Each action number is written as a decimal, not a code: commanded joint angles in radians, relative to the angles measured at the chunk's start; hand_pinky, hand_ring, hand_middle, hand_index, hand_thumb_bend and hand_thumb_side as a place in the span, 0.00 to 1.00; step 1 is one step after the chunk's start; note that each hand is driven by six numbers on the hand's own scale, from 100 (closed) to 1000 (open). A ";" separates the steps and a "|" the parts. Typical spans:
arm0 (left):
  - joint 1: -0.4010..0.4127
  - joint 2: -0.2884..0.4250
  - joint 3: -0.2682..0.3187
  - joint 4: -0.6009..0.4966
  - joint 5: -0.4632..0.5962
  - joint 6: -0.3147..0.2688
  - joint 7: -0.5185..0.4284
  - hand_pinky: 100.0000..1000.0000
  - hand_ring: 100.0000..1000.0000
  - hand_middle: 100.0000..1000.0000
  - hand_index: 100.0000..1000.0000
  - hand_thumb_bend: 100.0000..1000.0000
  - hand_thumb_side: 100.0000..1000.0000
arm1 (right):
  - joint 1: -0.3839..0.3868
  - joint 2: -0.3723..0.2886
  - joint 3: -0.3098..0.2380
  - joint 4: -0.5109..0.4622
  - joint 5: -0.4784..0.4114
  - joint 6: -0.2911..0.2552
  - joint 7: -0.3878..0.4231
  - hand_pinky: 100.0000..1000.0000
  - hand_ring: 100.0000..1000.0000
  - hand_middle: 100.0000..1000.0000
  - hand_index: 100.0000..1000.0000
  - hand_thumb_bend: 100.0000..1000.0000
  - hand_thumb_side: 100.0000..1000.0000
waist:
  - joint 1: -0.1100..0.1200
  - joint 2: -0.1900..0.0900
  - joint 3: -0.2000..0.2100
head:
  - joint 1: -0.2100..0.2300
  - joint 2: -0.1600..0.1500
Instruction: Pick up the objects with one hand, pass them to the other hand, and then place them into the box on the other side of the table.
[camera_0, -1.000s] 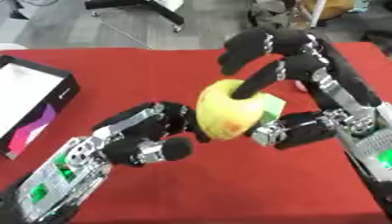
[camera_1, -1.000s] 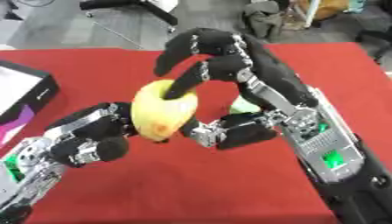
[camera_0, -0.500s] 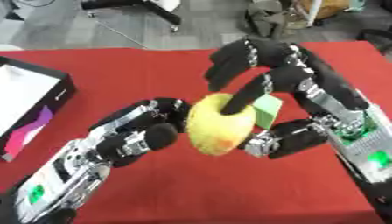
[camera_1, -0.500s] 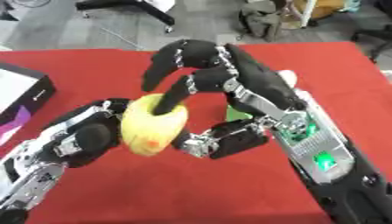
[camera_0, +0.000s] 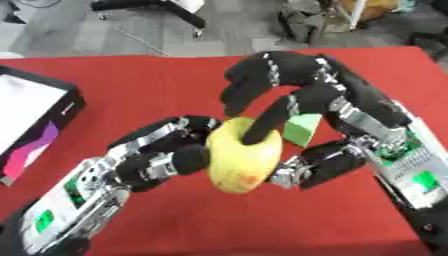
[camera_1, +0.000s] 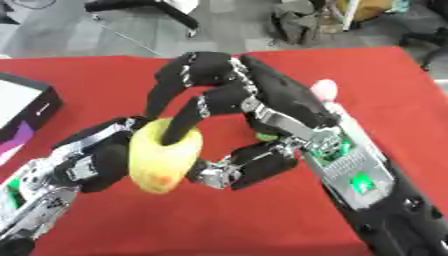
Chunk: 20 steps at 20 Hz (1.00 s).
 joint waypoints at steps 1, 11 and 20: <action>-0.022 -0.003 -0.008 -0.018 -0.028 0.006 -0.023 0.89 0.66 0.48 0.61 0.62 0.54 | -0.021 0.005 -0.004 -0.021 -0.009 0.001 0.009 0.76 0.67 0.62 0.19 0.00 0.00 | 0.001 -0.008 0.001 | -0.004 -0.002; -0.033 -0.013 -0.027 -0.018 -0.021 -0.002 -0.068 0.89 0.65 0.47 0.60 0.61 0.53 | -0.014 0.004 0.008 -0.020 0.004 0.002 0.044 0.76 0.68 0.62 0.21 0.00 0.00 | 0.000 -0.008 0.005 | -0.009 -0.002; -0.032 -0.014 -0.034 -0.018 0.014 0.003 -0.059 0.88 0.62 0.44 0.56 0.56 0.51 | -0.005 -0.002 0.015 0.002 0.006 -0.052 0.023 0.78 0.70 0.65 0.21 0.00 0.00 | 0.000 -0.006 0.003 | -0.010 -0.002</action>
